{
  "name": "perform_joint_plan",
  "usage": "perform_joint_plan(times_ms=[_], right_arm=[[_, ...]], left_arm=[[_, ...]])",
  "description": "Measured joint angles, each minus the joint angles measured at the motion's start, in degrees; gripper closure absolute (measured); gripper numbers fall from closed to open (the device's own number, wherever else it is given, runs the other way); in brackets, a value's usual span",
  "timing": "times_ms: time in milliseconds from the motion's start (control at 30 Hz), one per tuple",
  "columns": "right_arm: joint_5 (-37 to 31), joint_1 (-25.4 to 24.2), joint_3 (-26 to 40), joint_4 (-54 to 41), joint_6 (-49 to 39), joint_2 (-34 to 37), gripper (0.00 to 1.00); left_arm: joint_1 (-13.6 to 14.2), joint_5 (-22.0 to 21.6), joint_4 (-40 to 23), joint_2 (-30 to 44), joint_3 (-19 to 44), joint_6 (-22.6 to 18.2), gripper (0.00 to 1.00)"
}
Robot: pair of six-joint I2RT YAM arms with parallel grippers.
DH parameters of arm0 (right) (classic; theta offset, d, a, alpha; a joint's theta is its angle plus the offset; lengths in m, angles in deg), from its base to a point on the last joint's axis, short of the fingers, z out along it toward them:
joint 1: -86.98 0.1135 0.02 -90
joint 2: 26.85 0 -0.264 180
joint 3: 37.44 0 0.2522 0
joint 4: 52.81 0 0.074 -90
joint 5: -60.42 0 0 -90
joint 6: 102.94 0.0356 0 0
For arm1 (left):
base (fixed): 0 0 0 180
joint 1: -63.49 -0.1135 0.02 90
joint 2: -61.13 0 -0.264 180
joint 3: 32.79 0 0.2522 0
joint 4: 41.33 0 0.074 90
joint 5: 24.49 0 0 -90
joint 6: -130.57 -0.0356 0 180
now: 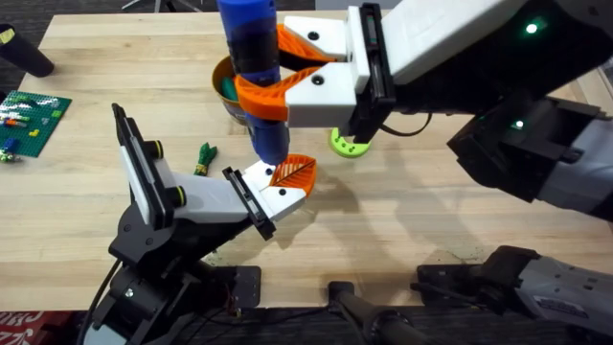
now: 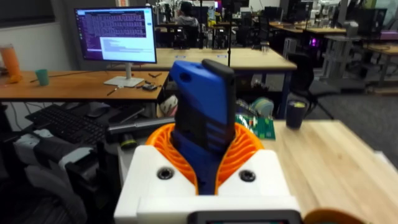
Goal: Pick up the gripper from the table and insert it into the empty holder that is missing its gripper. Then pick up a screw, insert it into the mounting hole, and use the screwdriver to tighten it. Finally, clean up the table by picking up the vegetable and placing it into the bucket.
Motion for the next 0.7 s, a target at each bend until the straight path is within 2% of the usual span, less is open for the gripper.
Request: perform_joint_plan(times_ms=[133, 367, 700], right_arm=[[-0.03, 0.00, -0.55, -1.54, 0.05, 0.47, 0.887], [-0.03, 0.00, -0.81, 4.75, 0.06, 0.73, 0.887], [-0.03, 0.00, -0.83, 4.75, 0.06, 0.73, 0.886]], left_arm=[[0.00, 0.00, 0.15, 0.02, 0.00, 0.00, 0.988], [0.00, 0.00, 0.17, 0.02, 0.00, 0.00, 0.988], [0.00, 0.00, 0.15, 0.02, 0.00, 0.00, 0.988]])
